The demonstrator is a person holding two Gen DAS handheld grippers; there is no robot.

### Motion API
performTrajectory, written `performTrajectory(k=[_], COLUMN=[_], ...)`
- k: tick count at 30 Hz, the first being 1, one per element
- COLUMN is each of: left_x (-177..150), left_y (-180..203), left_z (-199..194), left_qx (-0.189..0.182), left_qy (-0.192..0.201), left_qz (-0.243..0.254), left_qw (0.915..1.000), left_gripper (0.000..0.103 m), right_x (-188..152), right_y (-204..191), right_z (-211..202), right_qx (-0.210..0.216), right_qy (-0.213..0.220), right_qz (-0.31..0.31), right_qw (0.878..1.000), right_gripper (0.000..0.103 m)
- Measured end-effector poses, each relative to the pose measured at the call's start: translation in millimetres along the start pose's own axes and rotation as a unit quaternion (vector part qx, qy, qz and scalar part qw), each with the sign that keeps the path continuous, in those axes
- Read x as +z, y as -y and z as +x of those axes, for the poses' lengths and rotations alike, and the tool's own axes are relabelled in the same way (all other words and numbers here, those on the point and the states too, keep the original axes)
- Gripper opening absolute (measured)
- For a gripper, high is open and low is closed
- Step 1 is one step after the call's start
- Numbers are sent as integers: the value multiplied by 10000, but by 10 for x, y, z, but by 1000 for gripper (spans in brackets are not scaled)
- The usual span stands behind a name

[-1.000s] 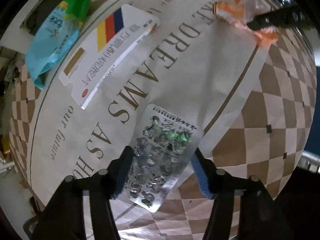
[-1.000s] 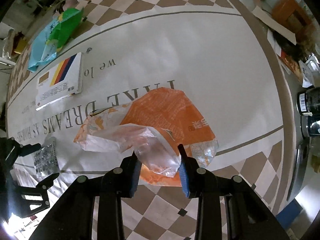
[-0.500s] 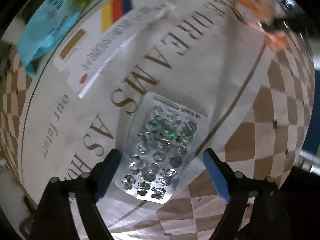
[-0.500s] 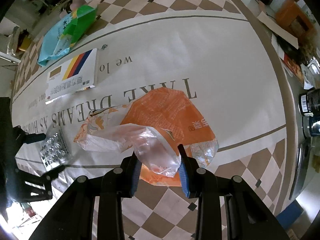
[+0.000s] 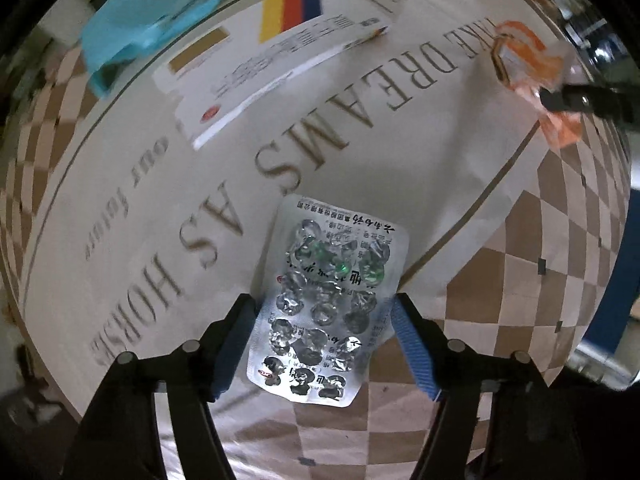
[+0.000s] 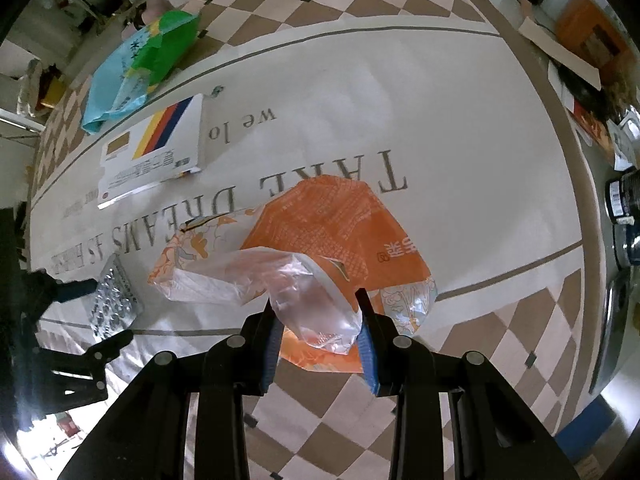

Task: Collect trash
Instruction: 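Lift blister pack and orange bag and carry both over the bin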

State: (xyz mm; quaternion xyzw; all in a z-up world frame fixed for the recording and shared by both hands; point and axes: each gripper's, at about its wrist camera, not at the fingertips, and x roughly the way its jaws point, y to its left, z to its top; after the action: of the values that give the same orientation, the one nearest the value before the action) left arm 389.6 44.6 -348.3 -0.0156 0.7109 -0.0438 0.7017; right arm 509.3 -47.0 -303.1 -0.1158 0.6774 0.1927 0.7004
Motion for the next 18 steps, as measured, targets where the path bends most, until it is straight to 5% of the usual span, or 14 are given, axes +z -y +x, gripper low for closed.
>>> performTrajectory(k=[7, 15, 18], left_x=[-543, -1583, -2016], left_y=[0, -23, -380], left_z=[-214, -599, -727], left_qx=[97, 299, 254], left_qy=[433, 1184, 1448], left_qz=[-1104, -2291, -2529], left_qw=[9929, 9657, 9563], left_gripper=[67, 66, 66], right_x=[-212, -780, -1119], right_y=[-82, -411, -571], right_z=[-118, -299, -431], right_qx=[111, 172, 229], right_qy=[99, 260, 404], right_qz=[16, -215, -270], right_qw=[9999, 9993, 9986], right_gripper=[35, 34, 34])
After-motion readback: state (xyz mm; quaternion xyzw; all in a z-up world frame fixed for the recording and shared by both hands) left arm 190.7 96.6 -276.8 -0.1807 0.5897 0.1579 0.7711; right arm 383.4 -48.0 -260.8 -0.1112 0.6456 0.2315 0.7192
